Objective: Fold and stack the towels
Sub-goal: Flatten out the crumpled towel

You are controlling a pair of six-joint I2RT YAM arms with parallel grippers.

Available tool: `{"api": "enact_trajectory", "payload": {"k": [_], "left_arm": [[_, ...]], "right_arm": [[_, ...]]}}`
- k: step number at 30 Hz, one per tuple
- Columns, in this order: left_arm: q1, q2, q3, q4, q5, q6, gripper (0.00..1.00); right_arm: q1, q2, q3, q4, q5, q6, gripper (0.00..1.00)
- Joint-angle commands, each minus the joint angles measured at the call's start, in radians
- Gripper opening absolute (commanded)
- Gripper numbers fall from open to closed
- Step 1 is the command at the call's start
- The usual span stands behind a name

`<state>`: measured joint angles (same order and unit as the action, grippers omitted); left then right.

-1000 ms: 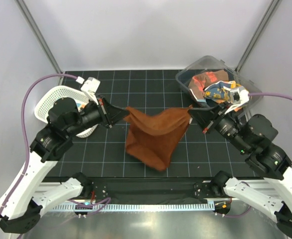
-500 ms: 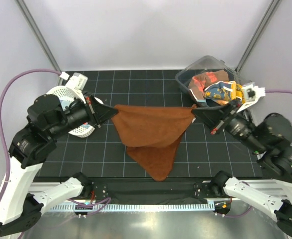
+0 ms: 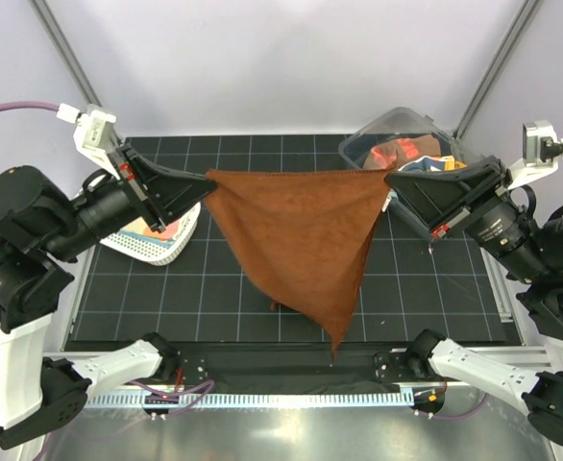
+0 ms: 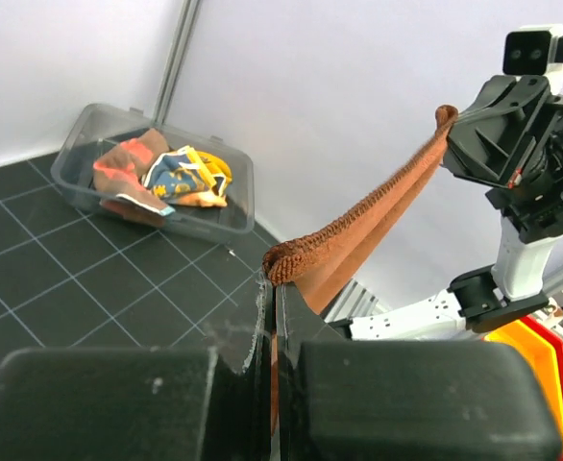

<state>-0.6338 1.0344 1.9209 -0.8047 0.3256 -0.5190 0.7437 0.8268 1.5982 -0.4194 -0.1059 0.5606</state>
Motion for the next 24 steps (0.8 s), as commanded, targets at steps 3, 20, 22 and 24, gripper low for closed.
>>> {"api": "enact_trajectory", "payload": {"k": [3,20,22,24], "left_arm": [[-0.001,0.027,0.033,0.010,-0.064,0.016,0.00],[0.229,0.436,-0.085,0.223,-0.594,0.278,0.00],[0.272,0.505,-0.054,0.288,-0.571,0.277,0.00],[0.319,0.617,0.001,0.330,-0.533,0.274,0.00]], "right_arm": [[0.000,0.027,0.043,0.044,0.096,-0.027,0.01],[-0.268,0.647,0.152,0.163,0.233,-0.255,0.01],[-0.317,0.767,0.189,0.211,0.156,-0.261,0.01],[-0.380,0.895,0.259,0.270,0.068,-0.268,0.01]]}}
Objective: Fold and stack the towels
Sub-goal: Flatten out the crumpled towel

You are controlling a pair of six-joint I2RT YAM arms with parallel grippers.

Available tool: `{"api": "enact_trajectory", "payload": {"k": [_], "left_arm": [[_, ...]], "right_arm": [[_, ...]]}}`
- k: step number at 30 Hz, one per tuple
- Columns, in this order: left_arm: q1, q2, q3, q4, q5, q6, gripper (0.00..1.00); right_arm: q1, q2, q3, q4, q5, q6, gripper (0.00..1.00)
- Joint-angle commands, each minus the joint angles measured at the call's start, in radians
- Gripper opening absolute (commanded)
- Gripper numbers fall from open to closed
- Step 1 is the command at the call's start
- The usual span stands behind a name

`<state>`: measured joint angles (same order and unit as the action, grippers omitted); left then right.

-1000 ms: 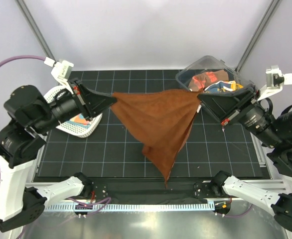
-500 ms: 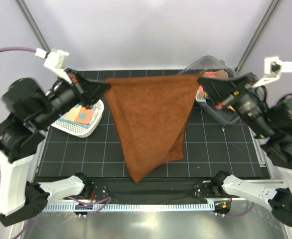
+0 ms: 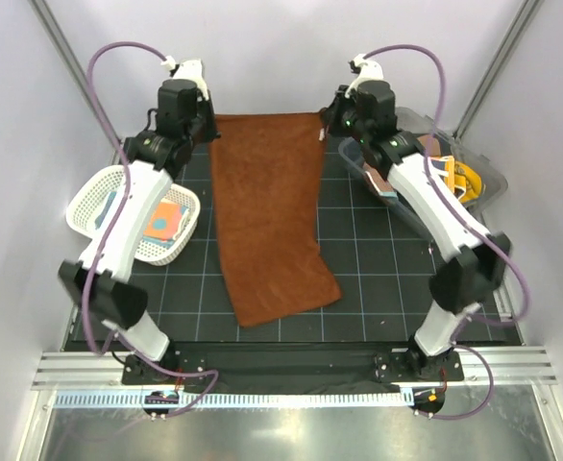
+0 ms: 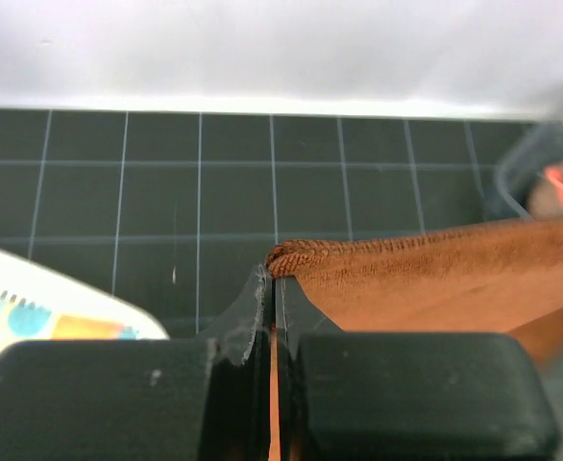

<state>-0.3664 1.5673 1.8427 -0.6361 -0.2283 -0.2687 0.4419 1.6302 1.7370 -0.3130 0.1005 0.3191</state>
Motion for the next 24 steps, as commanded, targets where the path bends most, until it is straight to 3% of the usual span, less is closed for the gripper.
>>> {"api": "enact_trajectory", "payload": {"k": [1,8,14,20,24], "left_arm": [[0.067,0.130,0.102,0.188,0.041,0.020,0.00],[0.158,0.447,0.334,0.251,0.153,-0.024,0.00],[0.196,0.565,0.368,0.280,0.225,0.012,0.00],[0.199,0.476,0.187,0.305,0.302,0.086,0.00],[0.192,0.360,0.014,0.309,0.320,0.114,0.00]], "right_arm": [[-0.095,0.143,0.152,0.176,-0.195,-0.023,0.01],[-0.207,0.477,0.403,0.284,-0.424,0.032,0.01],[-0.230,0.611,0.484,0.351,-0.539,0.018,0.01],[-0.230,0.530,0.277,0.356,-0.611,0.021,0.01],[-0.230,0.409,0.025,0.377,-0.605,0.035,0.01]]}}
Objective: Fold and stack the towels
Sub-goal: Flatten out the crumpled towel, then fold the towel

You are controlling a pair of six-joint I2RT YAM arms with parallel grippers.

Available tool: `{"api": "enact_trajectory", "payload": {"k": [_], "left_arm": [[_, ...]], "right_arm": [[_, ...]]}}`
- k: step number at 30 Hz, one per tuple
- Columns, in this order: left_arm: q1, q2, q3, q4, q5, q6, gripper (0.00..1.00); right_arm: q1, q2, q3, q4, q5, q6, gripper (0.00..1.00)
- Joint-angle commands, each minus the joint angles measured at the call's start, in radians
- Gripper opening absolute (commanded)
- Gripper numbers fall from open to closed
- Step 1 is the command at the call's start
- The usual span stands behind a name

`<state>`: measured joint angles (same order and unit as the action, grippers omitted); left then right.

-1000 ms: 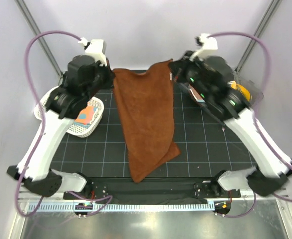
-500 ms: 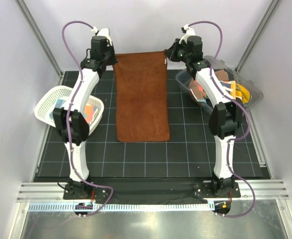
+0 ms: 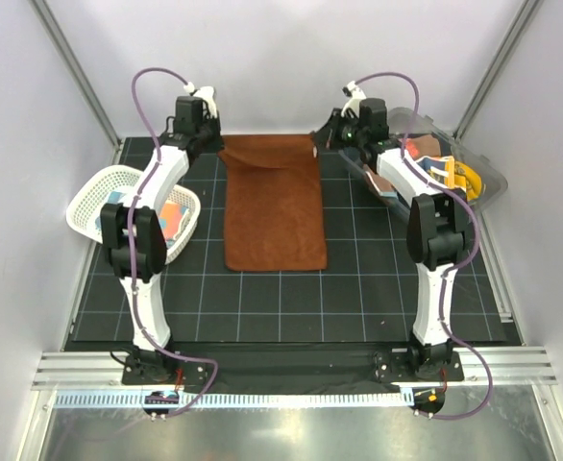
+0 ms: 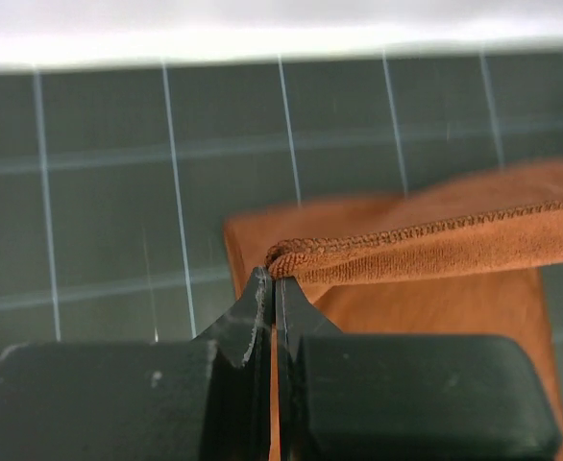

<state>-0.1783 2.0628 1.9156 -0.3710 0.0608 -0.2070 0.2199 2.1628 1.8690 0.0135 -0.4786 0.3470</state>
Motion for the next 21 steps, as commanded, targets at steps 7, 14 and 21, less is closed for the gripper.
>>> {"api": "enact_trajectory", "payload": {"k": [7,14,21], "left_arm": [[-0.021,-0.315,-0.340,0.027,0.070,0.103,0.00],[-0.053,-0.404,-0.529,-0.017,0.048,0.116,0.00],[-0.087,-0.466,-0.659,-0.037,0.030,0.083,0.00]], "right_arm": [[-0.001,-0.313,-0.401,0.022,-0.031,0.007,0.01],[0.012,-0.469,-0.645,0.017,-0.018,0.000,0.01],[0.042,-0.567,-0.841,0.043,-0.028,0.020,0.01]]}}
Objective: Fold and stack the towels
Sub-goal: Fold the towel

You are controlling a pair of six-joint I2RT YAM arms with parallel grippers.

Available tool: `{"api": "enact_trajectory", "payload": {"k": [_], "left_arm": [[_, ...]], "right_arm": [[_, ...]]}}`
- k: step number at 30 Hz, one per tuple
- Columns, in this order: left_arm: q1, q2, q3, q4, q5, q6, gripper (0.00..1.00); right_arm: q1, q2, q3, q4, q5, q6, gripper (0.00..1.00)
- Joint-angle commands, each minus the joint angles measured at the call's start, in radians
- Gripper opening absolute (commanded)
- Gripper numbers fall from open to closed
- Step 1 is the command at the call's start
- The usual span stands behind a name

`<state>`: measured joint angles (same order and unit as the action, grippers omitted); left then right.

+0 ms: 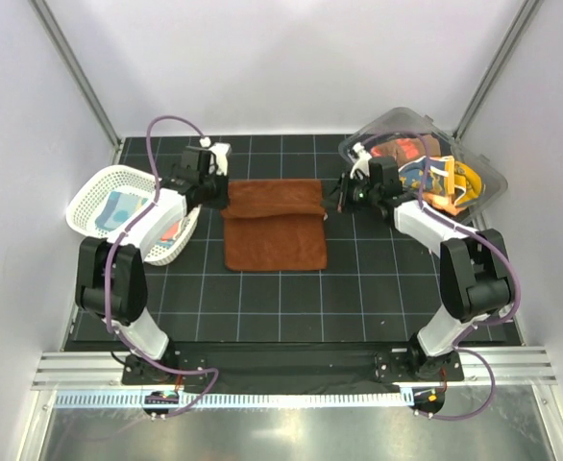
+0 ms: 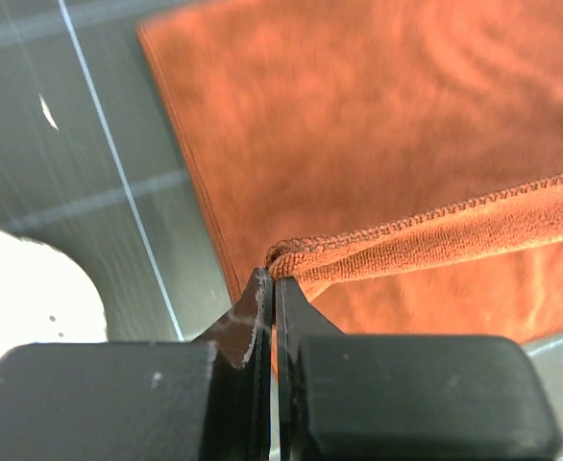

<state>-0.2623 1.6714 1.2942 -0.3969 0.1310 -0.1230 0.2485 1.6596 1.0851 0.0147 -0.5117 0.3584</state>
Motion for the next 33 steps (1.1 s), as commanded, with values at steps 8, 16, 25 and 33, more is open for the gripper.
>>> {"api": "enact_trajectory", "payload": {"k": [8,16,25,33], "left_arm": [[-0.035,-0.139,-0.136,-0.025,-0.077,-0.018,0.00],[-0.075,-0.148,-0.187,-0.048,-0.106,-0.032,0.00],[-0.106,-0.122,-0.187,-0.089,-0.159,-0.026,0.00],[-0.140,-0.104,-0.196,-0.123,-0.199,-0.020,0.03]], "right_arm": [[0.035,-0.107,-0.159,0.064,0.041,0.020,0.01],[0.038,-0.130,-0.223,0.074,0.052,0.025,0.01],[0.038,-0.139,-0.247,0.068,0.039,0.017,0.01],[0.038,-0.141,-0.275,0.079,0.049,0.019,0.01]]}}
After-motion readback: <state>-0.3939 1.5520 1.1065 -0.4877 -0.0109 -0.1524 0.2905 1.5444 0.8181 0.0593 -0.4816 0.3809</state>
